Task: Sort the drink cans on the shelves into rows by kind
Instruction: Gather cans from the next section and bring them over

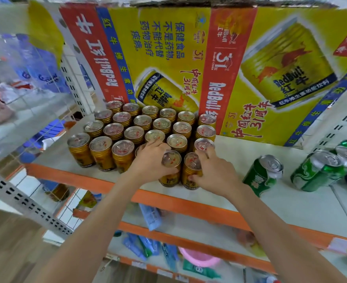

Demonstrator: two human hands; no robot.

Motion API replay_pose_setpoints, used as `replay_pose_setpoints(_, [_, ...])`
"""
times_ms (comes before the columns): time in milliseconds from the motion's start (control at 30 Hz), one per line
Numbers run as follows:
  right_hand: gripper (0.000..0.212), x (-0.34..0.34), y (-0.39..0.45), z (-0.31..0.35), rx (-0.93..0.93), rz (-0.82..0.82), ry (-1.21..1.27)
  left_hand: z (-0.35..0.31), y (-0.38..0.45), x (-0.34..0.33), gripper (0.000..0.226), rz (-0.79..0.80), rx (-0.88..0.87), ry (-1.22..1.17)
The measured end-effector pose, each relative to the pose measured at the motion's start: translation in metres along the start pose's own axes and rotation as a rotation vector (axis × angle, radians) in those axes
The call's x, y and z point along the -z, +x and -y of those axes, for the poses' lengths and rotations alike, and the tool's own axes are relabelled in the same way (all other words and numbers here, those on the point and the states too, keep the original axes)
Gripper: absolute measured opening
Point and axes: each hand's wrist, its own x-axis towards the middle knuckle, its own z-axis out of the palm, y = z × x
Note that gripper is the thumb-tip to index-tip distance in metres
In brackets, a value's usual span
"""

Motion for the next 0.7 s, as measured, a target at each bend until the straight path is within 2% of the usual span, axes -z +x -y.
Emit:
replay_pose_setpoints(167, [0.077, -0.005, -0.002, 0.001, -0.005, -0.032, 0.029, 0.004, 0.002, 0.006, 0.061, 0.059, -0.078, -0.046])
replay_pose_setpoints(333, [0.079, 0.002, 0.002, -0.014, 0.106, 0.047, 0.107, -0.007, 0.003, 0.011, 0.065, 0.134, -0.049, 0.086])
replay_pose_setpoints(433, [0.068, 0.014, -0.007, -0.031, 0.169, 0.079, 0.176, -0.023, 0.004, 0.011, 0.061, 0.118, -0.046, 0.159])
replay_pose_setpoints(567, [0.051, 0.033, -0.029, -0.066, 0.163, -0.028, 0.157, -0.066, 0.015, 0.010, 0.052, 0.032, -0.182, 0.020])
replay_pose_setpoints(700, [0.049, 0.054, -0.054, -0.113, 0.080, -0.134, 0.152, -0.129, 0.029, -0.006, 0.050, 0.062, -0.345, -0.070])
